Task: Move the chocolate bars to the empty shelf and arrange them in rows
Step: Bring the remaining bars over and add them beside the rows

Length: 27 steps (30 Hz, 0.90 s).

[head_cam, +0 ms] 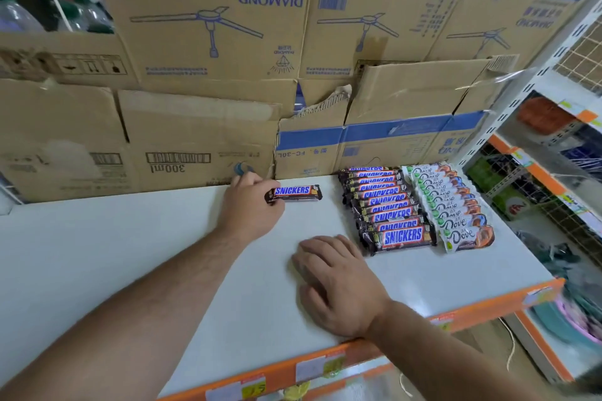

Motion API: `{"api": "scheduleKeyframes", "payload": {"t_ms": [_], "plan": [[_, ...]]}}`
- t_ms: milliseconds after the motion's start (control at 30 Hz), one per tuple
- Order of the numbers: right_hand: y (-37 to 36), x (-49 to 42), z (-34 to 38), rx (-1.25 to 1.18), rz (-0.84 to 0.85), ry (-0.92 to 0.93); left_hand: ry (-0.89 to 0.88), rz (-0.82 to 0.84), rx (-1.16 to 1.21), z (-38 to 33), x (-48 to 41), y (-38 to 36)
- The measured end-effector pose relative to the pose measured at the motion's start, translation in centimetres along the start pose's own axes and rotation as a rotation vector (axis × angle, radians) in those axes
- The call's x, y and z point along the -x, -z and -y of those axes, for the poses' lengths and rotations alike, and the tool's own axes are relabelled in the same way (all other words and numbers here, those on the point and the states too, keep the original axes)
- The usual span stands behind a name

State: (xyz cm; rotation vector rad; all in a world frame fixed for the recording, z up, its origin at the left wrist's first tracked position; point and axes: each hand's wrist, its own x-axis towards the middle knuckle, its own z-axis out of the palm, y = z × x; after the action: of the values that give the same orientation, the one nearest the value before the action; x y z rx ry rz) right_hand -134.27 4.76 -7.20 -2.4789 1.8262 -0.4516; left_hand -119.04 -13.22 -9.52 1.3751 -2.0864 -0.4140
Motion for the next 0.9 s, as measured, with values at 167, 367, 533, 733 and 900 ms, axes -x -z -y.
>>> {"api": "scheduleKeyframes", "payload": {"t_ms": [167, 367, 533, 733, 900], "plan": [[-0.4, 0.0, -0.1, -0.015, 0.001, 0.014, 0.021, 0.019, -0.018, 0.1, 0.1, 0.1], [-0.6, 0.0, -0.3, 0.004, -0.003, 0.012, 0.137, 0.055, 0.126, -0.8, 1.1, 1.6], [-0.4, 0.0, -0.7, 0.007, -0.008, -0.005, 0.129, 0.035, -0.036, -1.2, 6.6, 4.5], [0.1, 0.3, -0.5, 0.004, -0.021, -0.027, 0.184, 0.156, -0.271, -1.7, 14.0, 9.9], [1.2, -0.1, 2.9, 0.034, 0.160, -0.130, 0.292, 0.131, -0.307, -1.6, 19.9, 14.6]]}}
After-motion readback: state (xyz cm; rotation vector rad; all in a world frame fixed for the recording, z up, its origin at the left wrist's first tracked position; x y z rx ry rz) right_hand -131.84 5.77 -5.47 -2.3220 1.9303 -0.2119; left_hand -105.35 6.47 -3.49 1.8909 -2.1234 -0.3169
